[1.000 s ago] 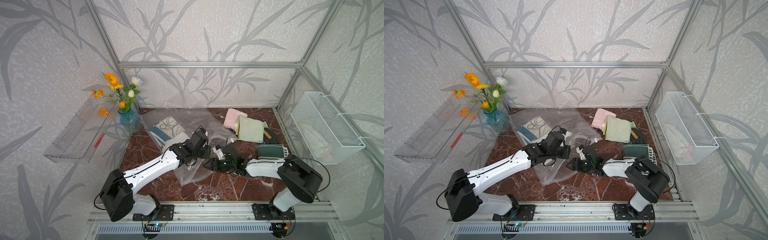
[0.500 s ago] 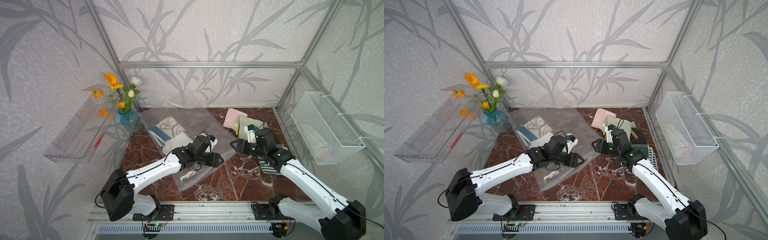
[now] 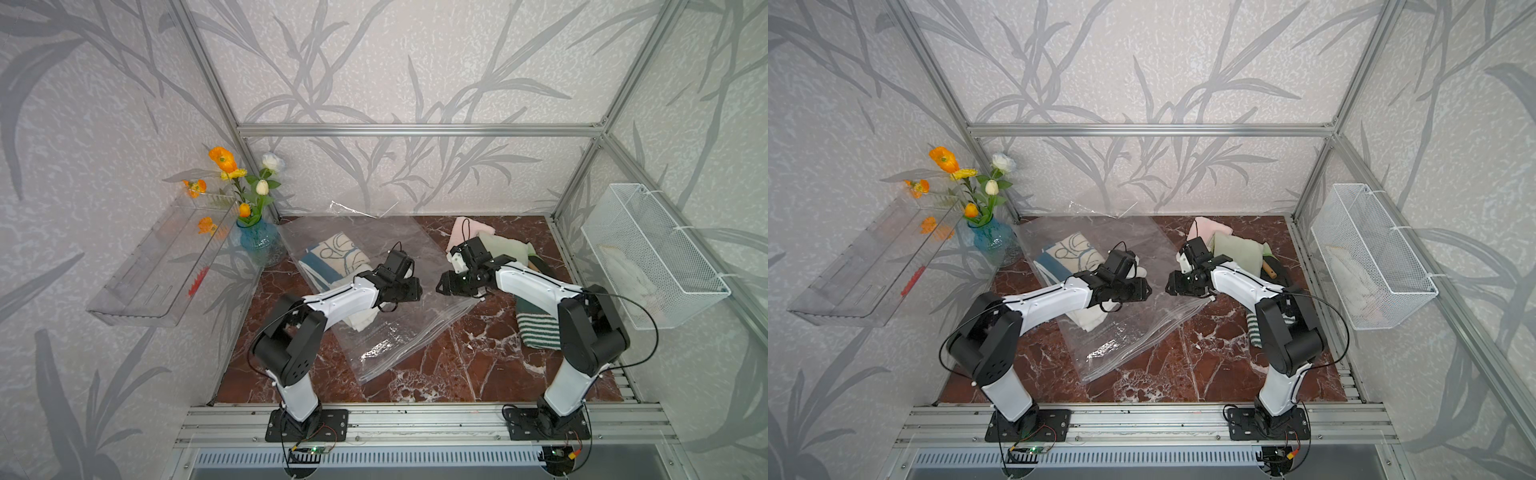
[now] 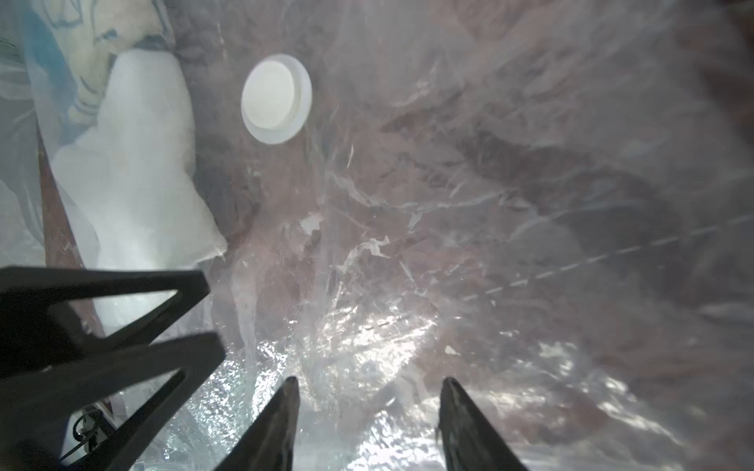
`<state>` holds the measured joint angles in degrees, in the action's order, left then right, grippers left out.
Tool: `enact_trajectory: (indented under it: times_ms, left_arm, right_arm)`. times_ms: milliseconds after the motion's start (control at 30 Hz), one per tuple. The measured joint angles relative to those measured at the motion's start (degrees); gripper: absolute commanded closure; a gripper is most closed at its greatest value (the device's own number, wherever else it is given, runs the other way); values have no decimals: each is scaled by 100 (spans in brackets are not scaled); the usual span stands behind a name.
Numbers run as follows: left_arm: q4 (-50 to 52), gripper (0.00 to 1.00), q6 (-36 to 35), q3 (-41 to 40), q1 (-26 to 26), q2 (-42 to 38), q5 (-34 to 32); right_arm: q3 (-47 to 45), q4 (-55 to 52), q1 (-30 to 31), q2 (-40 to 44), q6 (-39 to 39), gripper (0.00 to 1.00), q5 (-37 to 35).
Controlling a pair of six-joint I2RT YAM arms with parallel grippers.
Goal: Place the folded towel into the vacuum bag
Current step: Adjust the vacuum bag at the center of the board.
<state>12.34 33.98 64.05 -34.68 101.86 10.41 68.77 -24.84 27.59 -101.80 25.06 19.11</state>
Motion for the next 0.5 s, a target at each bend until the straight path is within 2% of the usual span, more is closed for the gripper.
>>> enact_trajectory:
  times_ms: [100, 200, 300, 500]
  left_arm:
    - [-59, 48, 4, -81, 63, 293, -81]
    - [-225, 48, 11, -444, 98, 251, -186]
    - [-428, 47, 17, -885, 116, -57, -275]
    - [13, 46, 11, -1517, 208, -826, -584]
  right_arm:
    - [-138, 33, 122, -11, -2, 45, 149]
    - [-149, -17, -17, 31, -46, 44, 219]
    - [-9, -262, -551, 173, -164, 37, 35]
    - [382, -595, -1825, 496, -223, 25, -1075]
